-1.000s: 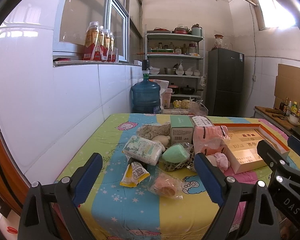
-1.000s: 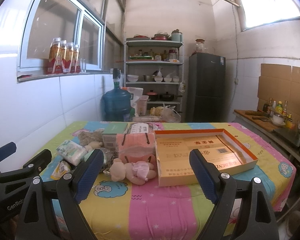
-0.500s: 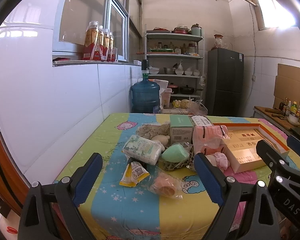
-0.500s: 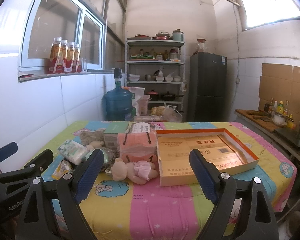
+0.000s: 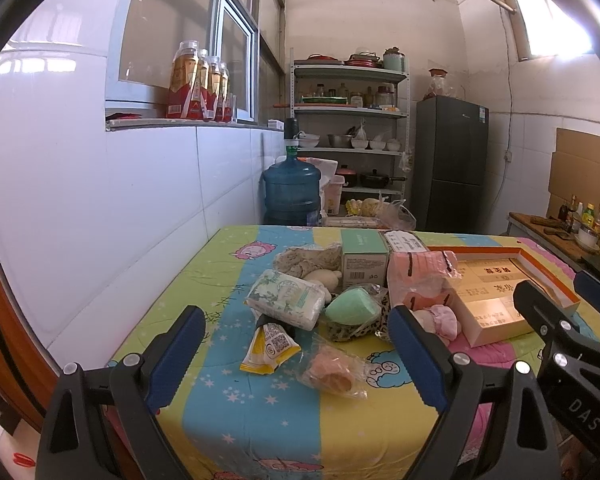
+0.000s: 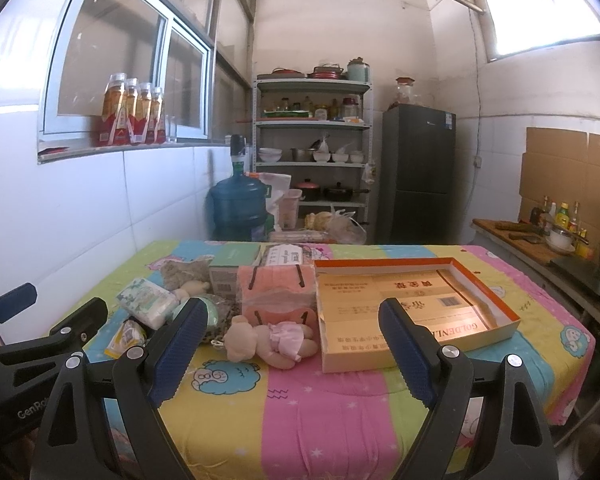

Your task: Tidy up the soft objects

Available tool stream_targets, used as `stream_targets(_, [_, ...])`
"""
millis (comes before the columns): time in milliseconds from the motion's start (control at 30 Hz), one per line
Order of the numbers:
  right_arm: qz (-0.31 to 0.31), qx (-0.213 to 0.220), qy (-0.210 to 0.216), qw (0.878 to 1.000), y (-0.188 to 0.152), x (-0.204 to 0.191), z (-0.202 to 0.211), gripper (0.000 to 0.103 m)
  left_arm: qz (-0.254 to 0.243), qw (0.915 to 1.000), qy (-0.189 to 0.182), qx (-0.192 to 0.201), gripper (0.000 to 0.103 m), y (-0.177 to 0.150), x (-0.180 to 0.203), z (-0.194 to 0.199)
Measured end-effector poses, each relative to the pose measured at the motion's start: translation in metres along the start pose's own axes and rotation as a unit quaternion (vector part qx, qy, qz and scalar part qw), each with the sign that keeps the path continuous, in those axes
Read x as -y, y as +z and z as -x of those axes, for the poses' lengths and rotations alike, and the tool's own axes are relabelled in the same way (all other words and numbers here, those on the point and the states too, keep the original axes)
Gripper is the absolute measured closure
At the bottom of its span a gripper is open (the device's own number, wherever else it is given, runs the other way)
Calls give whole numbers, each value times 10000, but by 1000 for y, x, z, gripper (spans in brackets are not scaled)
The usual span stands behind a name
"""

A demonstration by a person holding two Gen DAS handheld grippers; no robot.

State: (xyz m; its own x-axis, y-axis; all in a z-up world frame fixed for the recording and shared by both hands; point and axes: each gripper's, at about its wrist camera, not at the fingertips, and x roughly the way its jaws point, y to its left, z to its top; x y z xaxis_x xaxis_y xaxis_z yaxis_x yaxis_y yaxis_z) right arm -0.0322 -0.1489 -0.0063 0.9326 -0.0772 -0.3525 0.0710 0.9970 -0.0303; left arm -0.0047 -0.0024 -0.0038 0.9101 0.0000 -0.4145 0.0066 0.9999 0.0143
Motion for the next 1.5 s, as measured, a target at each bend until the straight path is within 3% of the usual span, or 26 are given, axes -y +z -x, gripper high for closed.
stream_targets(1000, [-95, -274, 75, 9996, -10, 9, -24, 15, 146, 9998, -23, -127, 10, -4, -12, -22])
stream_targets(1500, [16, -865, 804, 9930, -40, 0, -80, 15, 284, 9979, -244, -537, 10, -39, -45, -70])
